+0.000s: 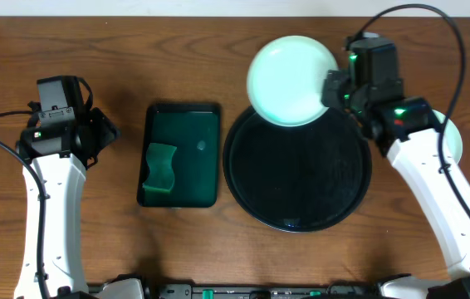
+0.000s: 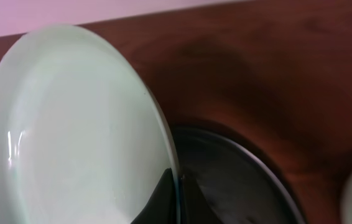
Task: Clean dirty plates on tray and stack at the side
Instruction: 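Carry the plate right and set it on the plate stack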
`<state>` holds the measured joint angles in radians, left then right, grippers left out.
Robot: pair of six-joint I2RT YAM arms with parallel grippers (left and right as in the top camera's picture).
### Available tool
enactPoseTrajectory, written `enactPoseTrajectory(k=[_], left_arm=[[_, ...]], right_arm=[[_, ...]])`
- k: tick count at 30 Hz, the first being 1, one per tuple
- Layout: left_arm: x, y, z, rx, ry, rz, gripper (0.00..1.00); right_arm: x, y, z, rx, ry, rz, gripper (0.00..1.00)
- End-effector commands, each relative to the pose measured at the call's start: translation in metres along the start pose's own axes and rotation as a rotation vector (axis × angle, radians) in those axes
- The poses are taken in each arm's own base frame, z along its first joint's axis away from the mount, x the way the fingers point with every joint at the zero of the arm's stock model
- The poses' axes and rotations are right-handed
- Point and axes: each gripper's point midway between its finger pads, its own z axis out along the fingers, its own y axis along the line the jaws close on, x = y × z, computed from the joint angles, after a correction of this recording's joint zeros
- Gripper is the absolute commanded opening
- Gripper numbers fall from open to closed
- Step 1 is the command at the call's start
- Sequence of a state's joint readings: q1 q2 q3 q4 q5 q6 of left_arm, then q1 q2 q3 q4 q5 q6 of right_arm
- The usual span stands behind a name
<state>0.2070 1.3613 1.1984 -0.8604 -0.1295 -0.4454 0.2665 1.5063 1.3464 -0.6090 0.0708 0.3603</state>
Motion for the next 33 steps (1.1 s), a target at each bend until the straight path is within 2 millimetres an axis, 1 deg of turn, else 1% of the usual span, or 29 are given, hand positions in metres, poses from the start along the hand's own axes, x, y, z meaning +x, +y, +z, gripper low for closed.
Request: enactPoseTrajectory(k=[1,4,5,7,8,9,10,13,14,15,16,18,20,21,22,24,27,31,33], left_arm=[[-0.005,-0.001,-0.004,0.006,-0.011,-0.011,0.81],[-0.005,-0.001,-0.004,0.006,-0.011,-0.011,0.81],[-0.005,-0.001,-0.004,0.006,-0.011,-0.011,0.81],[-0.005,-0.001,-0.004,0.006,-0.011,-0.011,0.81],[-0.005,-0.001,-0.004,0.006,-0.011,-0.011,0.81],[-0.005,-0.001,-0.004,0.006,-0.011,-0.011,0.81],[-0.005,-0.001,-0.004,0.006,-0.011,-0.011,0.81],[-0.005,-0.001,-0.004,0.006,-0.011,-0.011,0.81],[-0.005,-0.001,-0.004,0.006,-0.011,-0.011,0.81],[-0.005,-0.001,-0.004,0.006,-0.011,-0.011,0.81],[-0.005,-0.001,-0.004,0.006,-0.011,-0.011,0.81],[-0.005,-0.001,-0.004,0.006,-0.011,-0.011,0.81],[-0.005,-0.001,-0.004,0.006,-0.011,-0.011,0.81],[-0.005,-0.001,-0.004,0.006,-0.011,-0.011,0.81],[-0.005,-0.001,-0.004,0.006,-0.011,-0.011,0.81],[-0.005,-0.001,-0.004,0.006,-0.011,-0.011,0.81],[-0.005,-0.001,-0.004,0.006,-0.011,-0.011,0.81],[-0.005,-0.001,-0.004,0.006,-0.011,-0.011,0.81],[-0.005,-0.001,-0.004,0.006,-0.011,-0.011,0.81]], right_arm=[[-0.013,-0.036,-0.011,0.056,-0.015,0.081,0.01],[-0.010,-0.070,-0.012,0.122,0.011,0.134,0.01],[-0.008,-0.087,-0.014,0.155,0.027,0.161,0.01],[-0.003,-0.108,-0.017,0.199,0.050,0.198,0.01],[0.002,-0.129,-0.020,0.244,0.069,0.233,0.01],[0.005,-0.140,-0.023,0.271,0.077,0.250,0.01],[0.009,-0.158,-0.026,0.317,0.088,0.277,0.01],[0.019,-0.194,-0.035,0.411,0.106,0.337,0.01],[0.024,-0.209,-0.038,0.449,0.111,0.369,0.01],[0.032,-0.229,-0.043,0.499,0.112,0.423,0.01],[0.035,-0.238,-0.045,0.522,0.110,0.449,0.01],[0.043,-0.261,-0.051,0.589,0.100,0.517,0.01],[0.053,-0.284,-0.056,0.653,0.083,0.587,0.01],[0.061,-0.297,-0.059,0.684,0.077,0.630,0.01],[0.066,-0.303,-0.059,0.698,0.076,0.654,0.01],[0.086,-0.322,-0.059,0.736,0.069,0.741,0.01],[0.102,-0.332,-0.054,0.751,0.059,0.783,0.01],[0.115,-0.336,-0.043,0.749,0.048,0.785,0.01],[0.116,-0.334,-0.037,0.720,0.040,0.788,0.01]])
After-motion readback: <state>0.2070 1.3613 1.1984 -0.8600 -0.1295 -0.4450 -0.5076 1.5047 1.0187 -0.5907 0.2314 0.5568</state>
